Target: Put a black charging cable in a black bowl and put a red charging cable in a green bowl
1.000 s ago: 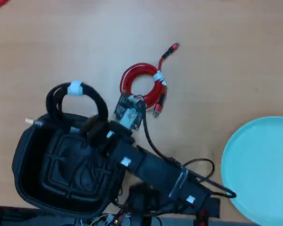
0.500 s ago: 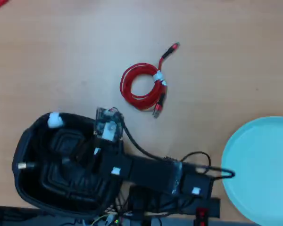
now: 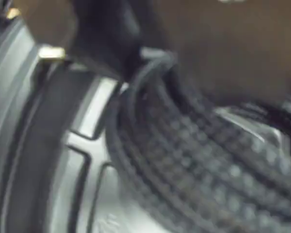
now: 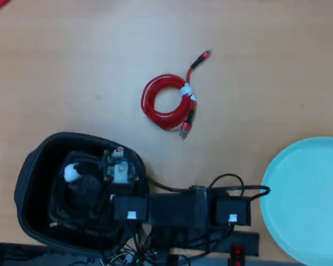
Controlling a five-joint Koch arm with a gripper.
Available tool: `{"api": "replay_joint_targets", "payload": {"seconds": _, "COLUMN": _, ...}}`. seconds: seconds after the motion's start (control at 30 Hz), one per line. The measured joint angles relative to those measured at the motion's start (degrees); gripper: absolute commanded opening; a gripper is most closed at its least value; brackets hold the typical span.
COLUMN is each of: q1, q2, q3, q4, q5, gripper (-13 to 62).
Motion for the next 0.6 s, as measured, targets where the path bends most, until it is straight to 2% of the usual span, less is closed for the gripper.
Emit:
{"api": "replay_joint_targets", "payload": {"seconds": 0.37, "q1": -0.26, "q2": -0.09, "q3": 3.78, "q4": -3.96, "q5": 0.53, "gripper": -5.4}}
{"api": "replay_joint_targets", "payload": {"seconds": 0.47, "q1": -0.26, "q2": -1.32, "q3": 3.78, "q4": -3.96, "q5": 2.02, "gripper": 1.5}}
{"api": "replay_joint_targets", "payload": {"seconds": 0.6, "q1": -0.44, "q2": -3.60, "q3": 3.87, "q4": -4.04, "q5": 2.37, "gripper": 17.5}}
